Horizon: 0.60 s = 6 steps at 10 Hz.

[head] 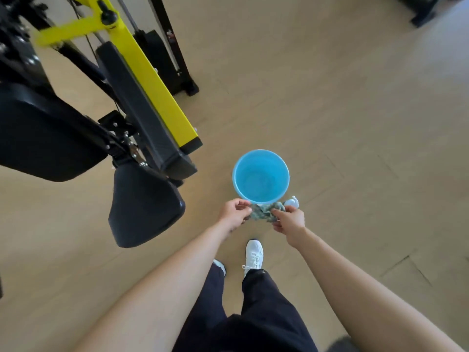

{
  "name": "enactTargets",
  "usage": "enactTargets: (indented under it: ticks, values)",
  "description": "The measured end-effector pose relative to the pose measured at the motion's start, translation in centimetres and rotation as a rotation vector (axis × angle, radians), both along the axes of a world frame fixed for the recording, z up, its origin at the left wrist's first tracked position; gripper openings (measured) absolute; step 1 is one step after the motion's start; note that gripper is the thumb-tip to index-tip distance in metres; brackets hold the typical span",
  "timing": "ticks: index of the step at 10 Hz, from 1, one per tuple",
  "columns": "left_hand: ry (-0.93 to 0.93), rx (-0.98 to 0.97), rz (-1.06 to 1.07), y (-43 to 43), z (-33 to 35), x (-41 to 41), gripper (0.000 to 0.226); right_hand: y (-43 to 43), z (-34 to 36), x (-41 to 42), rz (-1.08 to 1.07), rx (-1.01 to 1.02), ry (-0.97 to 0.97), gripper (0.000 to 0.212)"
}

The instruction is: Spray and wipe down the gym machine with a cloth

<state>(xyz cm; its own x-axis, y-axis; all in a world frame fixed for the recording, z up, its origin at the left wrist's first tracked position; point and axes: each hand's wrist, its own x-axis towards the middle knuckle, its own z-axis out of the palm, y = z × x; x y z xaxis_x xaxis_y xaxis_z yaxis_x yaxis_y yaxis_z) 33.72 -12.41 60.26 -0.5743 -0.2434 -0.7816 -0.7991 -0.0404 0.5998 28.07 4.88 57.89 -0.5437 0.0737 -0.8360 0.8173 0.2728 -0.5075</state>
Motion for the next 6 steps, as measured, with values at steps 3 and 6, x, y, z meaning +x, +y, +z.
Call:
enactTargets:
  ticks: [3,6]
  values:
    - [-0.030,-0.100,0.082,-2.8,-0.1,-0.1,0.009,-2.5,-3.5,-7.5,0.141,-0.021,-0.031,0.062]
    - [-0.042,-0.078,0.242,-3.9,1.6,5.1,0.017,-1.4,-3.5,-2.0,0.491,0.039,-0.043,0.033]
